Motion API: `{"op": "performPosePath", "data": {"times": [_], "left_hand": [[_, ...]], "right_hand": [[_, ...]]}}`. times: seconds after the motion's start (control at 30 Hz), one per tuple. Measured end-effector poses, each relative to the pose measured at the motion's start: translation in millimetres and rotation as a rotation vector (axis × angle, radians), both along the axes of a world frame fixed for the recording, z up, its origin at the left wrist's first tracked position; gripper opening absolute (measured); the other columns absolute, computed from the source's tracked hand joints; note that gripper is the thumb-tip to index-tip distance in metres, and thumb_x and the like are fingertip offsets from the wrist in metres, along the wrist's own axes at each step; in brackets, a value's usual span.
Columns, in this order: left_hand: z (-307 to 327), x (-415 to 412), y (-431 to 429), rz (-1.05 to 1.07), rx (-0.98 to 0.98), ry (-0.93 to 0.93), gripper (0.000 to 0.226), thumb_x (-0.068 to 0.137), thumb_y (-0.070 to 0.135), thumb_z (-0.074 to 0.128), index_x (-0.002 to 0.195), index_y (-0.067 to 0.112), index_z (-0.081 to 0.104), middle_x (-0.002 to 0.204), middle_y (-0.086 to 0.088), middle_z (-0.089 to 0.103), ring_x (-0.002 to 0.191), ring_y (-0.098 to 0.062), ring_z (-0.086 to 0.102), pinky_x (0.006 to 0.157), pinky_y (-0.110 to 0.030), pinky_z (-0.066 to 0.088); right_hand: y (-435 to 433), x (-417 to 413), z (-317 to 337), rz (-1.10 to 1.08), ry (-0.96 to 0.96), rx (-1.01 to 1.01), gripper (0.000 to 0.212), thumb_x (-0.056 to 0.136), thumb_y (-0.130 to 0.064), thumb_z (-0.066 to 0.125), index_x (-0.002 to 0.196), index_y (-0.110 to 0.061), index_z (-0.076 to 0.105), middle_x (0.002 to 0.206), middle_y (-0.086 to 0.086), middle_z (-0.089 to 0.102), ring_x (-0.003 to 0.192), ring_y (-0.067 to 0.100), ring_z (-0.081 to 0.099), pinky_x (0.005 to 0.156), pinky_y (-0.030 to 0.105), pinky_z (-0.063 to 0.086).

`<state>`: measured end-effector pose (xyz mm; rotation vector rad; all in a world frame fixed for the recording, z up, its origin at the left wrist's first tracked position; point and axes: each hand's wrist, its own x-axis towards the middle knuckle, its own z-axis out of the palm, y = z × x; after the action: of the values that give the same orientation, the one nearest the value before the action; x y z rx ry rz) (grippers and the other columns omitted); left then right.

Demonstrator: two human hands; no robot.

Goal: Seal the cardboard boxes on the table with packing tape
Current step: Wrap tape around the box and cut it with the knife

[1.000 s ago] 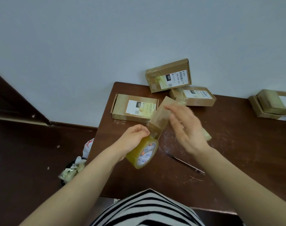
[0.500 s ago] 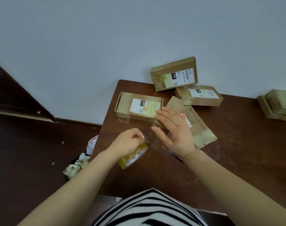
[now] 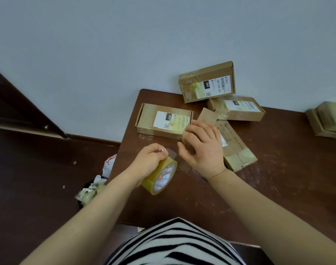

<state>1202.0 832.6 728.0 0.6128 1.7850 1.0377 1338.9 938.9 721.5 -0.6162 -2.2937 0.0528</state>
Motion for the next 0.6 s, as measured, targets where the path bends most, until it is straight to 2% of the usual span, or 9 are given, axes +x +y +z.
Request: {"op": "performPosePath", "data": {"times": [0.07, 0.2, 0.37, 0.47, 0.53, 0.6], "left_hand": [[-0.2, 1.9, -0.8, -0.005, -0.001, -0.008, 0.016, 0.093, 0.013, 0.055, 0.078, 0.017, 0.059, 0.080, -0.002, 0.061, 0.075, -0.017, 0.058, 0.067, -0.027, 0.047], [1.1, 1.6, -0.9, 0.005, 0.012, -0.019, 0.018, 0.092, 0.012, 0.056, 0.076, 0.018, 0.060, 0.078, 0.000, 0.061, 0.074, -0.016, 0.057, 0.069, -0.027, 0.046], [4.1, -1.0, -2.5, 0.016, 0.019, -0.020, 0.018, 0.093, 0.014, 0.056, 0.076, 0.019, 0.060, 0.076, 0.002, 0.061, 0.071, -0.014, 0.058, 0.066, -0.025, 0.046], [6.4, -2.6, -4.5, 0.020, 0.023, -0.012, 0.017, 0.093, 0.016, 0.057, 0.077, 0.018, 0.060, 0.076, 0.002, 0.062, 0.070, -0.012, 0.059, 0.063, -0.023, 0.046], [8.3, -2.8, -5.1, 0.020, 0.020, -0.008, 0.015, 0.093, 0.017, 0.056, 0.079, 0.018, 0.060, 0.077, 0.002, 0.062, 0.070, -0.012, 0.060, 0.061, -0.022, 0.047], [10.8, -2.1, -5.8, 0.022, 0.021, -0.010, 0.015, 0.094, 0.017, 0.055, 0.079, 0.017, 0.060, 0.078, 0.001, 0.062, 0.071, -0.013, 0.060, 0.061, -0.022, 0.047]], "right_hand": [[-1.9, -2.5, -0.6, -0.013, 0.012, -0.007, 0.018, 0.085, -0.024, 0.067, 0.079, -0.008, 0.072, 0.095, 0.006, 0.071, 0.107, 0.029, 0.064, 0.096, 0.050, 0.045], [-6.0, -4.3, -4.1, -0.007, 0.041, -0.039, 0.023, 0.089, -0.020, 0.058, 0.087, -0.004, 0.075, 0.100, 0.010, 0.072, 0.110, 0.031, 0.063, 0.103, 0.057, 0.037], [-4.2, -4.1, -3.9, -0.007, -0.003, 0.091, 0.013, 0.085, -0.014, 0.065, 0.082, -0.007, 0.076, 0.095, 0.011, 0.072, 0.106, 0.036, 0.064, 0.094, 0.065, 0.041], [-4.3, 1.9, -3.0, -0.060, -0.075, 0.168, 0.017, 0.087, -0.021, 0.064, 0.079, -0.010, 0.074, 0.095, 0.007, 0.072, 0.108, 0.033, 0.065, 0.094, 0.068, 0.040], [-8.4, 2.8, -2.3, -0.089, -0.080, 0.098, 0.020, 0.090, -0.020, 0.058, 0.084, -0.009, 0.074, 0.100, 0.006, 0.072, 0.113, 0.031, 0.062, 0.097, 0.072, 0.034], [-13.6, 1.5, -1.6, -0.117, -0.081, -0.056, 0.023, 0.090, -0.019, 0.056, 0.100, -0.007, 0.073, 0.112, 0.006, 0.069, 0.122, 0.031, 0.055, 0.100, 0.073, 0.030]]}}
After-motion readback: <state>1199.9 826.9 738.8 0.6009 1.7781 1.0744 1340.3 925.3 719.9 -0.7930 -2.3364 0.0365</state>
